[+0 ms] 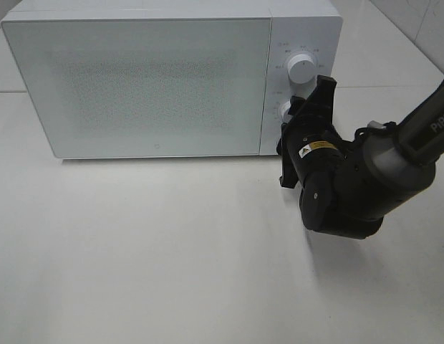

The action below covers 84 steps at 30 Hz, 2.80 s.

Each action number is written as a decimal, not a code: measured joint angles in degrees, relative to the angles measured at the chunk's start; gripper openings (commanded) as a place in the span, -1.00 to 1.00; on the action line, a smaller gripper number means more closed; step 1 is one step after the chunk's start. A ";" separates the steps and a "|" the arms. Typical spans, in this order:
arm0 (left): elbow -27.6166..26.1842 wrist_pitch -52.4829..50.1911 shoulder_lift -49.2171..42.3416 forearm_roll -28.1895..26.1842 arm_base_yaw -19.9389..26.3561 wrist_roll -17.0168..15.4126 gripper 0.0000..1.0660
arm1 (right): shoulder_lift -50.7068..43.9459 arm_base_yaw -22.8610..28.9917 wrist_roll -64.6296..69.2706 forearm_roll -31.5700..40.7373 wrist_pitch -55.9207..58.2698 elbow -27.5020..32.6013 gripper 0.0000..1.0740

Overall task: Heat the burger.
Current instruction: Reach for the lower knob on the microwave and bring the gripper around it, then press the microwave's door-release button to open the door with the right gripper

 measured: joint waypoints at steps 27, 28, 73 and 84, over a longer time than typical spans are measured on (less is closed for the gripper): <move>0.00 0.00 0.00 0.00 0.00 0.00 0.87 | 0.00 0.52 -6.93 4.41 0.17 -0.69 -0.13; 0.00 0.00 0.00 0.00 0.00 0.00 0.87 | 0.00 0.52 -6.93 4.41 0.17 -0.69 -0.13; 0.00 0.00 0.00 0.00 0.00 0.00 0.87 | -33.46 -1.60 -86.57 -14.44 64.40 11.92 0.39; 0.00 0.00 0.00 0.00 0.00 0.00 0.87 | -41.94 -6.47 -86.69 -26.87 88.35 6.36 0.39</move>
